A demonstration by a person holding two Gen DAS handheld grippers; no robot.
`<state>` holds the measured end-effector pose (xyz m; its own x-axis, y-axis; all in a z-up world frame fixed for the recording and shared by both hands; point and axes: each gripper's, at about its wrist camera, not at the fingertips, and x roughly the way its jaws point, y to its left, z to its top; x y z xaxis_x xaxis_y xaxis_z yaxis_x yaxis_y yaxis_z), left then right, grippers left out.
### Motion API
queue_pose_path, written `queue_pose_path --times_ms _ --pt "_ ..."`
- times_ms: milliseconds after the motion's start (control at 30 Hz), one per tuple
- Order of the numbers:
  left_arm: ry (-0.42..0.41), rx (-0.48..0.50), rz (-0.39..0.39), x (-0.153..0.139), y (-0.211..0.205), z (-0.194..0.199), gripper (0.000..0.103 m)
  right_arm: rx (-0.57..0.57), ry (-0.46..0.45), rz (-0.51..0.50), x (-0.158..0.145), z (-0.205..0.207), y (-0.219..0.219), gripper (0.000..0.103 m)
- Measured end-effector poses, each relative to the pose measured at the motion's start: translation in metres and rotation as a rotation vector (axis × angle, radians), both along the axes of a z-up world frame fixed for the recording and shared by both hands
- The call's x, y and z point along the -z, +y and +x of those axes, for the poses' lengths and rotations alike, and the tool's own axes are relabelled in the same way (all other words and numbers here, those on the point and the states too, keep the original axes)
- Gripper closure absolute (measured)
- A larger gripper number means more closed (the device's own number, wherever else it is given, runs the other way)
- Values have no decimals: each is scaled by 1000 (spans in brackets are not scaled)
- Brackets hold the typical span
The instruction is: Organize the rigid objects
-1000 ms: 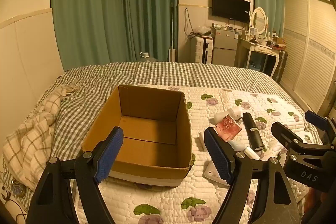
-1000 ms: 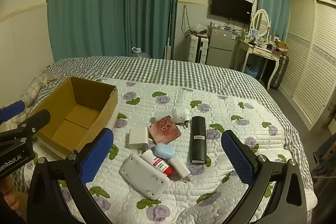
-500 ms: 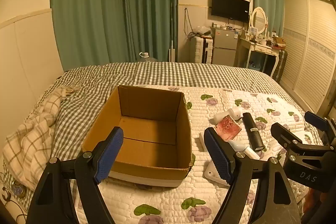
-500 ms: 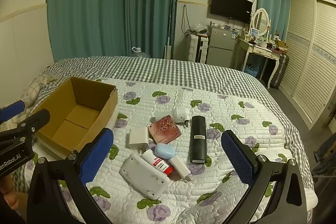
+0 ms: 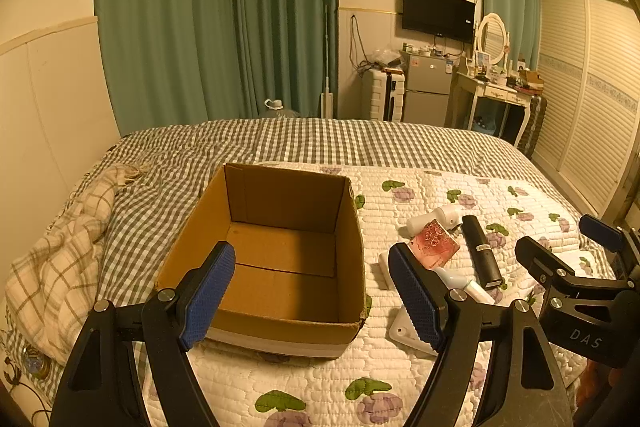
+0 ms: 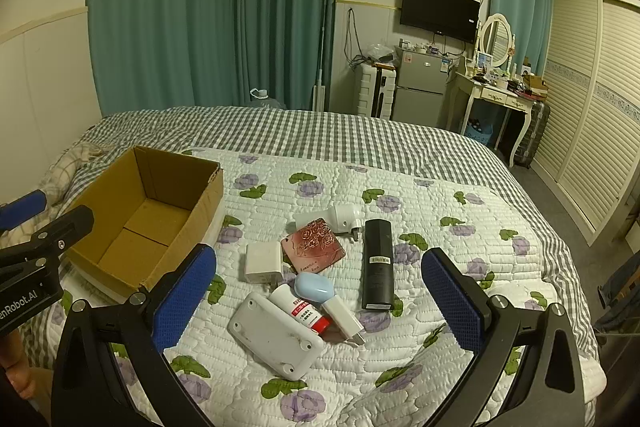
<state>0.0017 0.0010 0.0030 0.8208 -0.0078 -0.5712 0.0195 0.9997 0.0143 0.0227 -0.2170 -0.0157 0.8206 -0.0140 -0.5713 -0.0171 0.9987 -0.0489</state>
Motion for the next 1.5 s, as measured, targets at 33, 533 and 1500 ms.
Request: queue_pose_path --times_ms 33,533,1500 --pt "0 0 -1 0 0 0 21 1 0 0 0 0 0 0" --pt "0 -1 0 0 -1 0 21 1 7 0 4 0 1 0" --pt "3 2 4 2 1 2 21 1 13 1 5 2 0 0"
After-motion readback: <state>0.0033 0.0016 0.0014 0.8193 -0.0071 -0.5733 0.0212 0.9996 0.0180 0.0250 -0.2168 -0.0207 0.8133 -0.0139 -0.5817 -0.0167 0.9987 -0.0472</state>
